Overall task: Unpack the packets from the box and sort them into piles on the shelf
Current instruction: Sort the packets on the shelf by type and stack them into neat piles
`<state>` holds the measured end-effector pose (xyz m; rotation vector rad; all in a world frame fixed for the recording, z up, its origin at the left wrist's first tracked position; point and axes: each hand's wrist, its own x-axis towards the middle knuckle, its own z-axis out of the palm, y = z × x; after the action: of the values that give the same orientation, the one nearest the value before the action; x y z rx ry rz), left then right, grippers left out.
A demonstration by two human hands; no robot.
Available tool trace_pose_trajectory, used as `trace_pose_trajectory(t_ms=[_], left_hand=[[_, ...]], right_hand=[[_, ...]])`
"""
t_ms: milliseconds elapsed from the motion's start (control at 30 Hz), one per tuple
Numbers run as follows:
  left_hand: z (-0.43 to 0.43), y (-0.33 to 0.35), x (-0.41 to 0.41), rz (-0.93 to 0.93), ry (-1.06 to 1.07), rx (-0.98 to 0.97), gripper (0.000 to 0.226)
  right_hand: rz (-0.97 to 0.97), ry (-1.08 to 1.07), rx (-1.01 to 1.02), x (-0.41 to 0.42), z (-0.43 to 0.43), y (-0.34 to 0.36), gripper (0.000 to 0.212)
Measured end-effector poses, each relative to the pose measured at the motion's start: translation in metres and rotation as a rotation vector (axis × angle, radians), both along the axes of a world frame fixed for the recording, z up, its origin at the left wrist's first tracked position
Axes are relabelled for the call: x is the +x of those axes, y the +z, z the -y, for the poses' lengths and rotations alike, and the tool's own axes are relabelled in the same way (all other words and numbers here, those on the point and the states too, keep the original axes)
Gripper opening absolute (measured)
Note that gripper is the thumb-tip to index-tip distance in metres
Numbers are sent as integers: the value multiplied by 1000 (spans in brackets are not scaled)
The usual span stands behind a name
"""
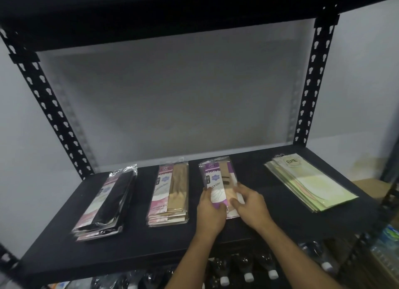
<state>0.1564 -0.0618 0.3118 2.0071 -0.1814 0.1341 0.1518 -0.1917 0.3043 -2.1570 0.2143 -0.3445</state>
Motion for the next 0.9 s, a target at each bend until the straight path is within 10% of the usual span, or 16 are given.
trace_pose_trajectory(t_ms=[900], left_hand=[[6, 1, 4, -177, -2, -228, 49]], right_hand=[[53, -14, 243, 1, 2, 5, 35]])
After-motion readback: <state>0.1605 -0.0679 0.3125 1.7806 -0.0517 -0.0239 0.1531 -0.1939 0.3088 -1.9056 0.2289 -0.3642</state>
